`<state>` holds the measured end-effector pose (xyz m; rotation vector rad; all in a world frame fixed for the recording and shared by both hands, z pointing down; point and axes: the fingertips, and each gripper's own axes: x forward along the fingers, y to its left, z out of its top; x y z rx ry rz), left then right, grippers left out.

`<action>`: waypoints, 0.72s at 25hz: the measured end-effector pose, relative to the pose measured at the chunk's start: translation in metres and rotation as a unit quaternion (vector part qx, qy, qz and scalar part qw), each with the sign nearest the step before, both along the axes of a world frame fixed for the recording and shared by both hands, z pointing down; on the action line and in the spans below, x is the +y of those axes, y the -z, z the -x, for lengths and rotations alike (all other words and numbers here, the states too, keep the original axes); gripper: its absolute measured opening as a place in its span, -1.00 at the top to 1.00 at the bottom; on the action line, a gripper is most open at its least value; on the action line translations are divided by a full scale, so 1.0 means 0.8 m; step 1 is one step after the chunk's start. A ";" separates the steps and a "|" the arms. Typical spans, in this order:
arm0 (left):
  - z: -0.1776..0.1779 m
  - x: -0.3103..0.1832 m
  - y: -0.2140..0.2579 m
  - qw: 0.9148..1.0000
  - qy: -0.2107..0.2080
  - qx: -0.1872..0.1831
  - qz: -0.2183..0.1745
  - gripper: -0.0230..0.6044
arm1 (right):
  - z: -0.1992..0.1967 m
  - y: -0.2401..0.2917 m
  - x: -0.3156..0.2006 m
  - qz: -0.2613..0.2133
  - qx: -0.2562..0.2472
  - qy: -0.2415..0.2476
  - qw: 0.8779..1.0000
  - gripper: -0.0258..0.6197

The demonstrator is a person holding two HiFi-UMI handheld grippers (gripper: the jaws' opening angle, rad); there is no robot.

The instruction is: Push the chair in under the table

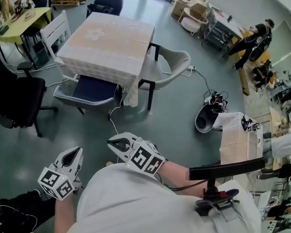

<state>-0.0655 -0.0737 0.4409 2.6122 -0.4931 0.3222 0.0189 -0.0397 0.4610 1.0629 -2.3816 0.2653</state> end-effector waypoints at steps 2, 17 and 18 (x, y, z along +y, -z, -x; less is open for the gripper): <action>0.000 -0.001 0.001 1.000 -0.004 0.001 -0.001 0.89 | 0.001 0.001 -0.001 -0.002 0.006 -0.001 1.000 0.88; 0.008 -0.002 -0.007 1.000 -0.011 0.000 0.005 0.89 | 0.010 0.001 0.001 -0.002 0.006 -0.009 1.000 0.88; 0.009 -0.002 -0.007 1.000 -0.011 0.000 0.005 0.89 | 0.011 0.002 0.001 -0.003 0.007 -0.008 1.000 0.88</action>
